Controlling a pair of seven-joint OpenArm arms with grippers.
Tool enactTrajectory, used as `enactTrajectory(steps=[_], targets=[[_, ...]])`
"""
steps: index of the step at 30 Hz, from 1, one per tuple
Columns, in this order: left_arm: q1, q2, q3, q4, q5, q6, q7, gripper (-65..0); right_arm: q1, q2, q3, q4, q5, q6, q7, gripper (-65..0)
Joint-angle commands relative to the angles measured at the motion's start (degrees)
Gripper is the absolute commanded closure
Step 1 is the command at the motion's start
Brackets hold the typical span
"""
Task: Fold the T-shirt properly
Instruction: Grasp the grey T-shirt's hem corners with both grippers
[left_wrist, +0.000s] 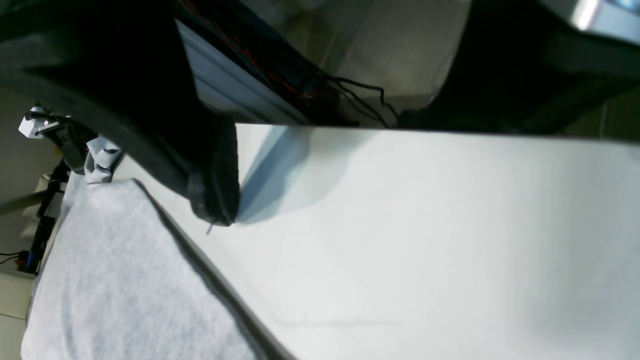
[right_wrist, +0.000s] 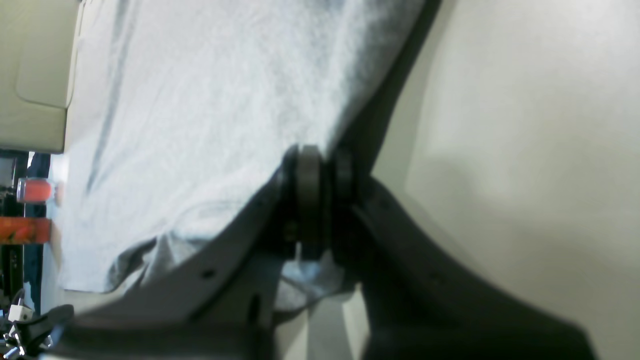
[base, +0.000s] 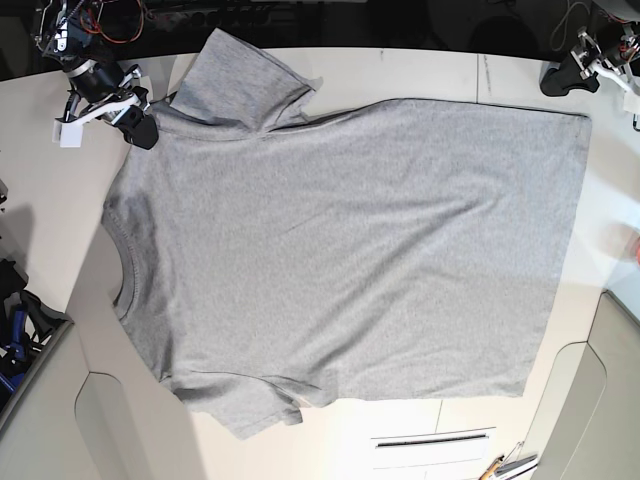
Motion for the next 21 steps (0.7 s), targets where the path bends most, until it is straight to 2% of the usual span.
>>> enactTrajectory(steps=[1,4,9,21], targets=[[-1.5,-3.7,-0.7,2.1,3.3,-1.4,-10.2,-35.2,-0.5,0.4,0.1,0.2,-1.4,-0.7,-1.1,0.0],[1.9,-3.6,-0.7,2.2,0.9,-1.4,-9.2,-35.2,-0.5,0.4,0.1,0.2,-1.4,-0.7,-1.1,0.0],[6.9,-3.6,-0.7,3.2,-4.5,-4.7,-6.5,-35.2,-0.5,0.4,0.1,0.2,-1.4,-0.7,-1.1,0.0],[15.2,-3.6,-5.6,17.3,-5.0,-4.8,-5.9,-35.2,-0.5,0.4,0.1,0.2,-1.4,-0.7,-1.1,0.0]])
